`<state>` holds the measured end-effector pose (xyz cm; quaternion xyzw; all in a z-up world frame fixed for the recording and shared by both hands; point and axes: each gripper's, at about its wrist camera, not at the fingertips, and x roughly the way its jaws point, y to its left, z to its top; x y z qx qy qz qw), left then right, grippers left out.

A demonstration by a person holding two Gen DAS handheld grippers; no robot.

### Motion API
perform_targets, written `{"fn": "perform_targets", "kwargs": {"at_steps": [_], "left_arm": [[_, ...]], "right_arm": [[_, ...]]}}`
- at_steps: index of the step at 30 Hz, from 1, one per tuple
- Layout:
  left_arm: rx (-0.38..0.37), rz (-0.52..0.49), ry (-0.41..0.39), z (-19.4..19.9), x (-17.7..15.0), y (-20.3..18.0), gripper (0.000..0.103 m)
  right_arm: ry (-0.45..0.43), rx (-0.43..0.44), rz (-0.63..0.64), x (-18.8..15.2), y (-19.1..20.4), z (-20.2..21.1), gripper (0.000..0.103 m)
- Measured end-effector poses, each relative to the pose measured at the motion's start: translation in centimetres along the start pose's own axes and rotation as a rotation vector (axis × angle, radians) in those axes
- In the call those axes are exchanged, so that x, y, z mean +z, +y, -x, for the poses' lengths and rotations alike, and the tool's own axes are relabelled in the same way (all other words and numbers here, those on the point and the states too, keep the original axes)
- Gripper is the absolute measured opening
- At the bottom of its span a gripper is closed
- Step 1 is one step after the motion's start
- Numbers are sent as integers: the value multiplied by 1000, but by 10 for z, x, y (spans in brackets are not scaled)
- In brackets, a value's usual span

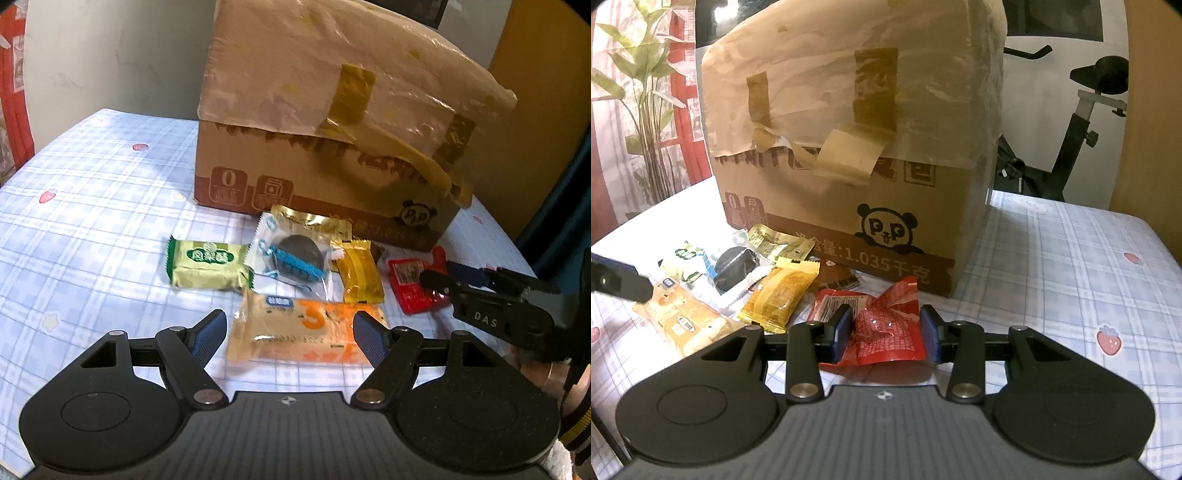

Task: Organize snacks
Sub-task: 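Lower the left tool onto the orange-and-white biscuit bar while right tool holds red packet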

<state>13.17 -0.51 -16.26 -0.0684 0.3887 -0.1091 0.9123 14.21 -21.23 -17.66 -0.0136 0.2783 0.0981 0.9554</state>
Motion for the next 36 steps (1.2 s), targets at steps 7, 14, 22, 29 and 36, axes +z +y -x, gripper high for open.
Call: {"fn": "perform_targets", "kwargs": {"at_steps": [7, 14, 22, 29, 36], "left_arm": [[-12, -3, 41, -4, -6, -5, 73], [25, 55, 21, -6, -2, 10, 72], [-6, 93, 73, -4, 0, 13, 71], [-39, 118, 111, 4, -3, 14, 71], [-17, 131, 104, 0, -4, 19, 71]], "right_arm": [[-7, -6, -7, 0, -1, 0, 43], [-6, -3, -5, 0, -1, 1, 43], [1, -3, 1, 0, 0, 0, 43], [8, 2, 5, 0, 0, -2, 43], [8, 0, 10, -1, 1, -2, 43]]}}
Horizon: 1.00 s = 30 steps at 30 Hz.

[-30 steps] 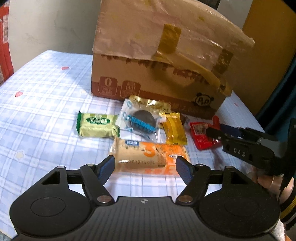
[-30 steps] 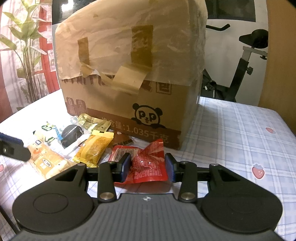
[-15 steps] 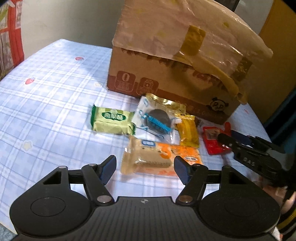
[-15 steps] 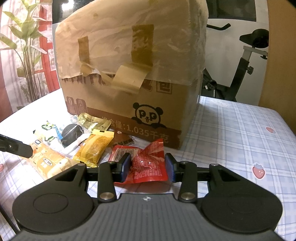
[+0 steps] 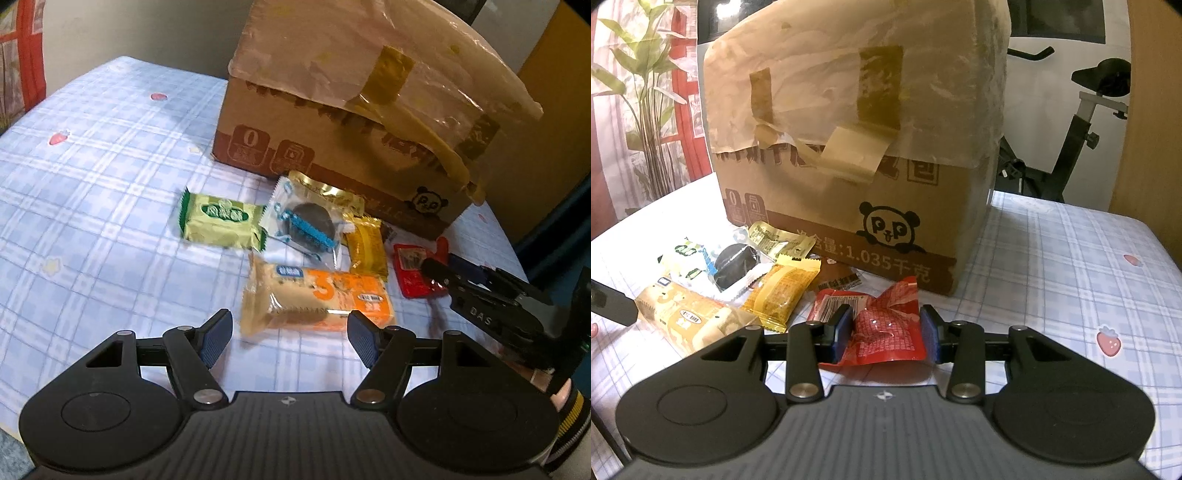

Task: Organize snacks
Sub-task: 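Lower the left tool onto the orange-and-white biscuit bar while right tool holds red packet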

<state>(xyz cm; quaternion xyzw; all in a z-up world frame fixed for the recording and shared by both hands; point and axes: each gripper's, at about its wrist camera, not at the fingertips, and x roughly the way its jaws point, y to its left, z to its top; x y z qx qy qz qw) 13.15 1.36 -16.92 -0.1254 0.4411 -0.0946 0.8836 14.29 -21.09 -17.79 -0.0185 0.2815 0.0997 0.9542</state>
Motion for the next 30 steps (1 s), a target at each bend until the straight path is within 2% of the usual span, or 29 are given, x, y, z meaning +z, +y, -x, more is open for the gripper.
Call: {"fn": "perform_targets", "kwargs": {"at_steps": [6, 10, 13, 16, 23, 30], "left_arm": [[43, -51, -28, -9, 12, -3, 71], [28, -167, -56, -9, 25, -10, 71], [0, -256, -72, -10, 34, -15, 71], [-51, -296, -77, -12, 37, -18, 71], [-123, -434, -27, -27, 29, -28, 71], [-161, -402, 7, -31, 25, -21, 71]], "right_arm": [[-6, -1, 0, 0, -1, 2, 43], [-7, -1, -22, 4, -5, 7, 43], [-18, -15, -39, 6, -8, 17, 43], [-37, -31, -68, 9, -10, 29, 43], [-54, -16, -158, 11, -5, 47, 43], [-46, -2, -144, 14, 6, 48, 43]]}}
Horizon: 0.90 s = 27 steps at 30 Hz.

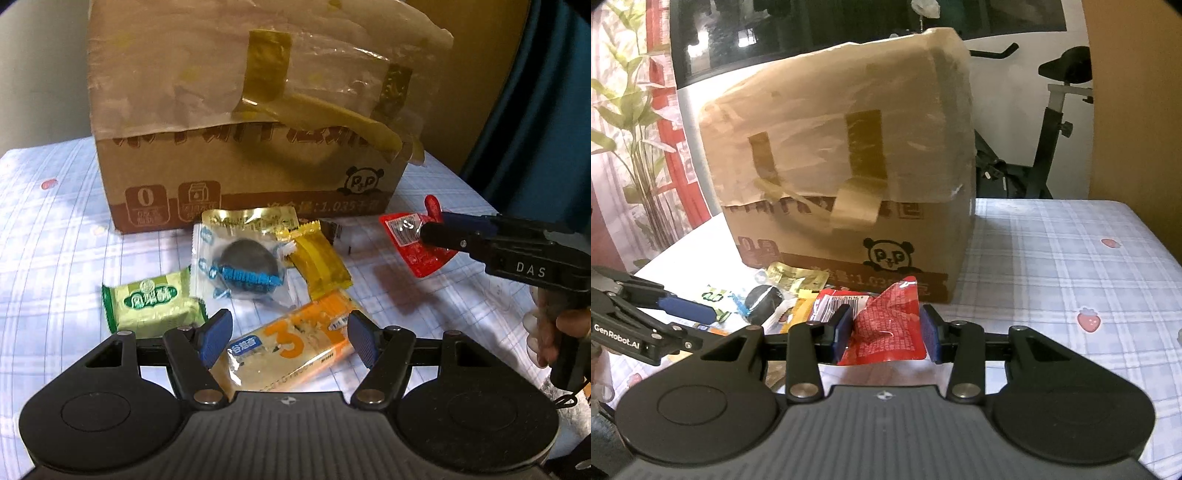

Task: Organize snacks
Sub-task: 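Lower the left tool onto the orange-and-white biscuit bar while right tool holds red packet, then close the left tool on the orange-and-white biscuit bar, then carry both packets over the lined box and open both tools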

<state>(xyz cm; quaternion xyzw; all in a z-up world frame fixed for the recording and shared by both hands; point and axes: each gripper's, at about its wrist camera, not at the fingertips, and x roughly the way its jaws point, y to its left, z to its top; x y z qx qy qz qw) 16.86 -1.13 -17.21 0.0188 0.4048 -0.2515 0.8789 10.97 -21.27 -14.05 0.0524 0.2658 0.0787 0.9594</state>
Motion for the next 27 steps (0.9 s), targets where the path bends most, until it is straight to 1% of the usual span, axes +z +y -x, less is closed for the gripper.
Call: {"fn": "perform_targets", "kwargs": {"at_steps": [4, 8, 13, 15, 17, 18, 19, 23, 27], "left_arm": [[-7, 20, 24, 5, -9, 0, 71], [1, -20, 47, 6, -13, -9, 71], [25, -46, 84, -16, -9, -15, 71], [36, -74, 66, -21, -9, -19, 70], [62, -120, 70, -23, -9, -26, 55], [67, -132, 73, -22, -8, -28, 43], [60, -133, 72, -20, -8, -29, 40], [53, -130, 19, 0, -12, -31, 39], [26, -78, -36, 24, -10, -22, 39]], "right_arm": [[1, 4, 0, 0, 2, 0, 43], [6, 9, -2, 0, 3, -1, 43], [10, 17, 7, 0, 8, -2, 43], [9, 19, 9, 0, 9, -1, 43], [5, 19, 9, 1, 9, 2, 43], [1, 19, 10, 1, 8, 3, 43], [-3, 20, 12, 2, 8, 5, 43], [-29, 21, 9, 6, 8, 13, 43], [-52, 26, 13, 13, 8, 19, 43]]}}
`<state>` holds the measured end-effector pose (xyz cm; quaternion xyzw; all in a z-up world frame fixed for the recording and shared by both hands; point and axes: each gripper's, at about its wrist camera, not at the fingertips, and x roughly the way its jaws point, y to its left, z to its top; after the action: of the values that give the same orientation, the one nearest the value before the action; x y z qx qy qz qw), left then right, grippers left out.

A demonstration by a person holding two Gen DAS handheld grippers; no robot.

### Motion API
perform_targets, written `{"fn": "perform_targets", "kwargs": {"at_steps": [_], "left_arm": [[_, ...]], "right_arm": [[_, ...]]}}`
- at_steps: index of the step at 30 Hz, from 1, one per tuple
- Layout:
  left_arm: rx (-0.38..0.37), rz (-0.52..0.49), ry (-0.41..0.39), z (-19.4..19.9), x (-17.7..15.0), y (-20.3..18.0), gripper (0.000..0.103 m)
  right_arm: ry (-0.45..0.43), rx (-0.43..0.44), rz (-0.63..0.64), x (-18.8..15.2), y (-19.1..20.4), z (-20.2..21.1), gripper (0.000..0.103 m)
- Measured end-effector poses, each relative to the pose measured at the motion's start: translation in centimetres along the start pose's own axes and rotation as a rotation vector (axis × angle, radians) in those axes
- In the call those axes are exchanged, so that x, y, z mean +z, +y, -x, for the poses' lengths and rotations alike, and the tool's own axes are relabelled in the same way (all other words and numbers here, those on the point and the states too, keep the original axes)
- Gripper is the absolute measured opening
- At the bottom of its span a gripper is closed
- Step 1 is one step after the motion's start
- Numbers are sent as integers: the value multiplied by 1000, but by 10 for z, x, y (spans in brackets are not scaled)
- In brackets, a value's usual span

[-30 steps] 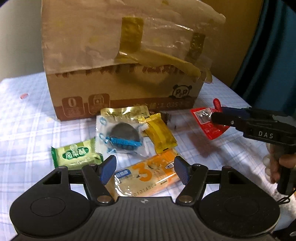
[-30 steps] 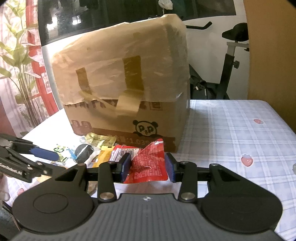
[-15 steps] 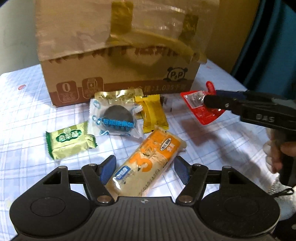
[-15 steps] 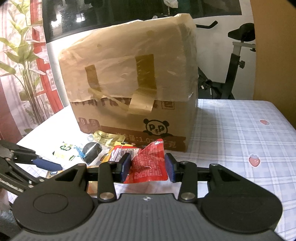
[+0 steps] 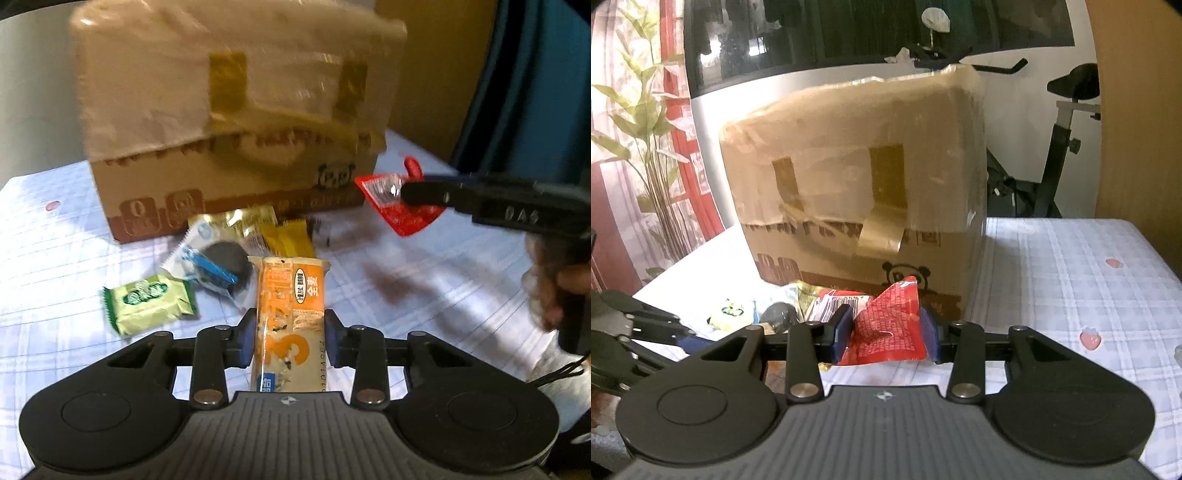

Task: Organize snacks
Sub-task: 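Carry both packets over the lined box and open both tools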

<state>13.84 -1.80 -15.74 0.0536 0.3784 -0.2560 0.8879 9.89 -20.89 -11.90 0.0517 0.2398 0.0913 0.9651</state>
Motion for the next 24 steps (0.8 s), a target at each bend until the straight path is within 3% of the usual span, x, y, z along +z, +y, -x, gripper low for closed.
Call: {"fn": "perform_targets", "kwargs": {"at_steps": [6, 13, 19, 24], "left_arm": [[10, 8, -107, 35, 22, 3, 39], [10, 10, -280, 73, 72, 10, 39], [18, 20, -370, 84, 123, 17, 39], [51, 27, -410, 77, 172, 26, 39]], "right_arm": [[-52, 18, 13, 15, 6, 15, 43], [-155, 37, 33, 48, 13, 38, 43], [-258, 55, 62, 99, 13, 46, 43], [-296, 33, 117, 144, 8, 24, 43]]}}
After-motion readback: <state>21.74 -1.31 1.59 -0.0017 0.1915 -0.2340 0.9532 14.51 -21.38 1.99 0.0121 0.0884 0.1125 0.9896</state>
